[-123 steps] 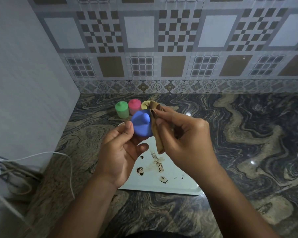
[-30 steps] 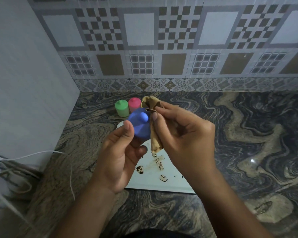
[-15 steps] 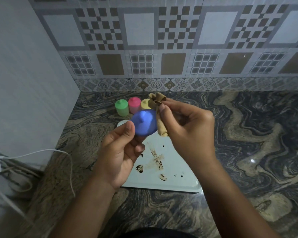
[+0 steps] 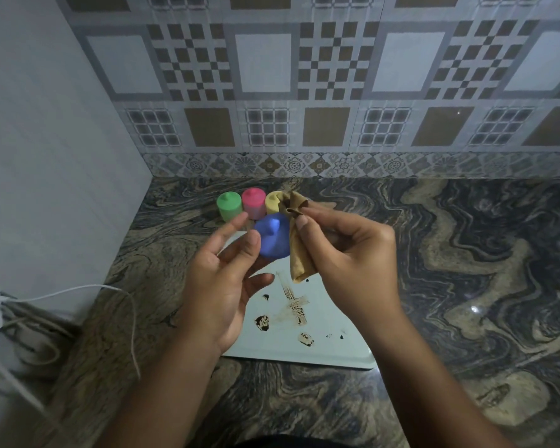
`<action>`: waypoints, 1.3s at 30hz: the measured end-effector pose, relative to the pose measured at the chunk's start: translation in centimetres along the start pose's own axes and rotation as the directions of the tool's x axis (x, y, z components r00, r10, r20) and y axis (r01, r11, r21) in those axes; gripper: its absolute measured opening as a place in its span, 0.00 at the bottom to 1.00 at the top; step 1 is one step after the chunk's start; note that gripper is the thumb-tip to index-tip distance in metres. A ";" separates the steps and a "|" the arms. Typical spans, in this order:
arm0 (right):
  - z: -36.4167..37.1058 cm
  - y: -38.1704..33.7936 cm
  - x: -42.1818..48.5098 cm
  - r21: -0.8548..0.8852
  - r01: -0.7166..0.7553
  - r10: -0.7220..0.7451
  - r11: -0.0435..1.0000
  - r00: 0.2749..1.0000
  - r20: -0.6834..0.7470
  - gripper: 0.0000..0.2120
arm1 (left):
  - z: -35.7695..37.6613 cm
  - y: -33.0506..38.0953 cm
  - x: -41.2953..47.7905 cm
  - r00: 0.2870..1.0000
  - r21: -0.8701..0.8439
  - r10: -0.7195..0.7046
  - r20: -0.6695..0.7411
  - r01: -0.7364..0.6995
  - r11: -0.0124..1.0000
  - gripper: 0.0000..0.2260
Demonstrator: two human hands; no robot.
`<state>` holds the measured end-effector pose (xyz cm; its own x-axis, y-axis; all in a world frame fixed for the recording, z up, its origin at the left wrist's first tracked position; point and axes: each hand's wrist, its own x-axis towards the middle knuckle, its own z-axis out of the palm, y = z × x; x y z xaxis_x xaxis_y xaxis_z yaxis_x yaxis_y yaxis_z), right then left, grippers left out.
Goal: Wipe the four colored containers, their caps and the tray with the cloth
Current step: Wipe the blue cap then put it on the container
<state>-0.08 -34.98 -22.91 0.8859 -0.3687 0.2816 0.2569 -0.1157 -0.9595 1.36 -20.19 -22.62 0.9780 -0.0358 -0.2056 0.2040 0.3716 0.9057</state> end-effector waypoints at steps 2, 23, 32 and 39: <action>-0.1 0.4 0.0 0.020 -0.052 0.052 0.998 0.999 0.001 0.05 | -0.1 -0.4 0.2 0.991 0.170 0.130 0.013 -0.130 0.977 0.10; -1.3 12.5 2.4 -0.549 0.449 -0.461 0.706 0.878 0.126 0.13 | -2.3 -5.1 8.7 0.903 0.785 0.422 0.076 -0.315 0.533 0.04; -2.1 19.1 9.4 -0.725 0.358 -0.228 0.588 0.934 0.276 0.19 | 1.6 -7.5 19.2 0.919 0.919 0.328 0.220 -0.308 0.247 0.08; -3.0 20.9 13.0 -0.764 0.236 -0.177 0.600 0.971 0.161 0.18 | 5.0 -9.4 23.9 0.910 0.940 0.285 0.302 -0.334 0.070 0.11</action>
<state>15.62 -44.91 -39.27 0.8768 -0.1895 0.4420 0.0677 -0.8613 -0.5036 23.06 -29.15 -34.24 0.9610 -0.2072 0.1830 -0.2713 -0.8338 0.4808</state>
